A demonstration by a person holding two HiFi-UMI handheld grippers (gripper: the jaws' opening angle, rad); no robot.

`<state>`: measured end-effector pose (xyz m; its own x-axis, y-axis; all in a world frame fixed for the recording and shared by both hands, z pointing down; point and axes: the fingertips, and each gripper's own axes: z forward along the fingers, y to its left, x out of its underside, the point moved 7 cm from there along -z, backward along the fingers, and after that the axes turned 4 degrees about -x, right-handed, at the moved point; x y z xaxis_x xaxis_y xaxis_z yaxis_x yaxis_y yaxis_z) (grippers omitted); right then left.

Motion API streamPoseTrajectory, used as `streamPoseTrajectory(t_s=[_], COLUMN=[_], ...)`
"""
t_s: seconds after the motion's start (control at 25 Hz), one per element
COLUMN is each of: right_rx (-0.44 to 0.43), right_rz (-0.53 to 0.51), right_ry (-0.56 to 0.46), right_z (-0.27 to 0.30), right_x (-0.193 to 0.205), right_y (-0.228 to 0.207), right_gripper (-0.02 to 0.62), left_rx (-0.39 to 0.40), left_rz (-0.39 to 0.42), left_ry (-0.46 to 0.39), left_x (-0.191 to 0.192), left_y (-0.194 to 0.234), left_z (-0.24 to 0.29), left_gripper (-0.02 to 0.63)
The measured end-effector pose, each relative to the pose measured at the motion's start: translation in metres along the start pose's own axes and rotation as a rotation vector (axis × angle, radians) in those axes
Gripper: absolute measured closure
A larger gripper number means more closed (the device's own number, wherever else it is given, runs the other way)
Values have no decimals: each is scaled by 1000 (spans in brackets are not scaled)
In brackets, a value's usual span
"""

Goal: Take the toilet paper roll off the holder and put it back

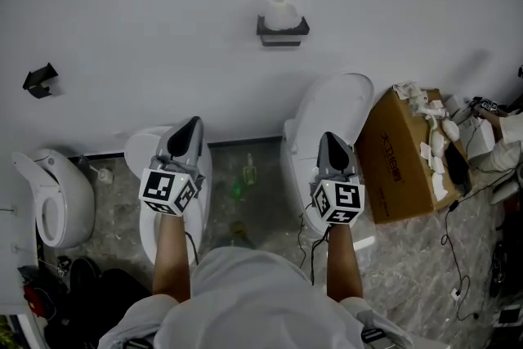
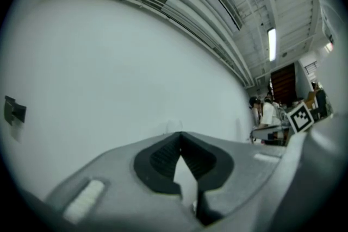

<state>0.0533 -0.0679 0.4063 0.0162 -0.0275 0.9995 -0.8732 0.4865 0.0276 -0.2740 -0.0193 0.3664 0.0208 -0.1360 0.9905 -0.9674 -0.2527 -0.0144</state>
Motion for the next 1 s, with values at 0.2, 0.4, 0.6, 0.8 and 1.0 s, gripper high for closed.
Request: streamPoseTrajectory(t_s=[0.2,0.4,0.6,0.8,1.0], right_rx=[14,28,46,56,40], right_rz=[-2,-5,0,12,3], right_ry=[8,24,39,48,47], right_z=[58,89,104,117,138], right_x=[1,5,9,11,12], right_y=[-7,-14,-25,-37,-55], right_gripper=[591,591,591,592,591], left_rx=[16,42,64,77,72], left_rz=[-6,-9,-19,-22,-12], left_ry=[13,26,37,44,41], left_x=[7,14,21,24,26], left_y=[35,52,56,56,54], left_z=[52,88,112,134,159], left_gripper=[606,607,607,607,607])
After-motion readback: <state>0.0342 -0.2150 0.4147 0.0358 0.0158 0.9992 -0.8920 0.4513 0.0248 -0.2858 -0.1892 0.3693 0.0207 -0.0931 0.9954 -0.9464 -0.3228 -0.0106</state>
